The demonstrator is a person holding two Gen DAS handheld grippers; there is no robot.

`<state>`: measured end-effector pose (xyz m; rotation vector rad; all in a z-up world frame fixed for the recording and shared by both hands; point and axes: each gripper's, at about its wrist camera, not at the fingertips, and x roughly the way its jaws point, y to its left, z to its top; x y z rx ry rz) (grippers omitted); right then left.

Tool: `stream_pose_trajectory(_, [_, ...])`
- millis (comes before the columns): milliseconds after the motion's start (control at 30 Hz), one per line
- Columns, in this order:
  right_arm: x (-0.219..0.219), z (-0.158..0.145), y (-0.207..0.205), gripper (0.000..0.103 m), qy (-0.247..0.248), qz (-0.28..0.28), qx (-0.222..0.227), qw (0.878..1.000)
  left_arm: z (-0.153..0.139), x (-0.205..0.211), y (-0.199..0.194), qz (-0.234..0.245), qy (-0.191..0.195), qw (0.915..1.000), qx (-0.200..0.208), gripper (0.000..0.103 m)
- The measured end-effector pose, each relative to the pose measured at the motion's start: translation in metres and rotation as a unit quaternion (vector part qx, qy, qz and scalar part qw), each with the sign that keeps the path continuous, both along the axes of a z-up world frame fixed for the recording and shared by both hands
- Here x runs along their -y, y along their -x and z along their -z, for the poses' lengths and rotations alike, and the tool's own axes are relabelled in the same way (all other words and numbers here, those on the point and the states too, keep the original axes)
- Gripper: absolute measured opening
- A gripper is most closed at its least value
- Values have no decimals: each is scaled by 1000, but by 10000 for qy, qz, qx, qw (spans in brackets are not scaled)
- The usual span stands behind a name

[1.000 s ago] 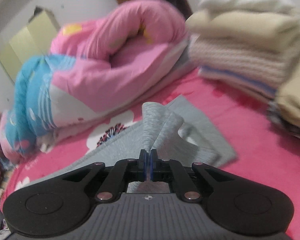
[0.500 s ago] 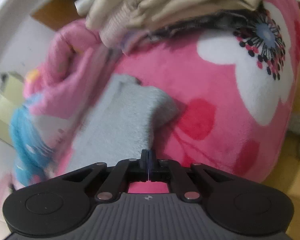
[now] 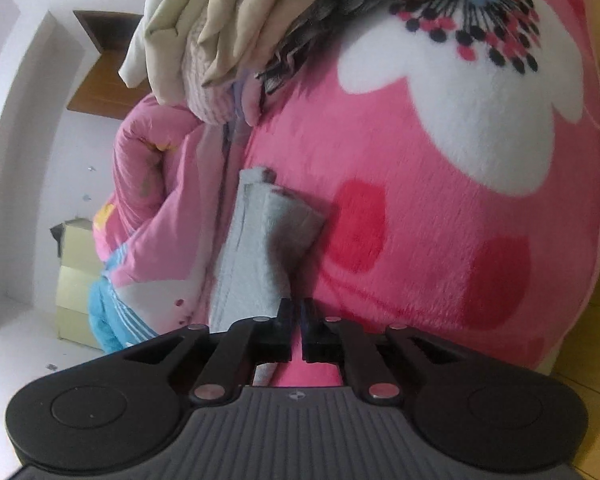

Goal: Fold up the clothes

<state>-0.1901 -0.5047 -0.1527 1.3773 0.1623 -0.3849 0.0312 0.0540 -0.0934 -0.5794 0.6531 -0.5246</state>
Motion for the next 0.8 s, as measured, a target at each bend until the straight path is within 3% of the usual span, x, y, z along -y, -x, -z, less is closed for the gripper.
stream_pose_trajectory(233, [16,6,1,14,-159,-192,175,9995,15,9,0,-512,488,9971,-281,70])
stream_pose_trajectory(400, [23,2,-9,15,60,-309,54,9995,15,13,-14,-1024,745,9912,-381,67])
stream_pose_trajectory(500, [25,-5,-26,14,400,-482,-143,9979,16,14,-23,-1281,818,9873,-467,61])
stream_pose_trajectory(567, [23,-14,-36,1,719,-632,-302,9950,17,14,-27,-1426,838,9847,-549,57])
stream_pose_trajectory(633, [20,-29,-39,0,1041,-638,-275,9921,17,13,-28,-1446,860,9840,-584,57])
stream_pose_trajectory(800, [19,-74,-17,0,1415,-363,363,9886,19,8,-20,-1377,930,9836,-709,57])
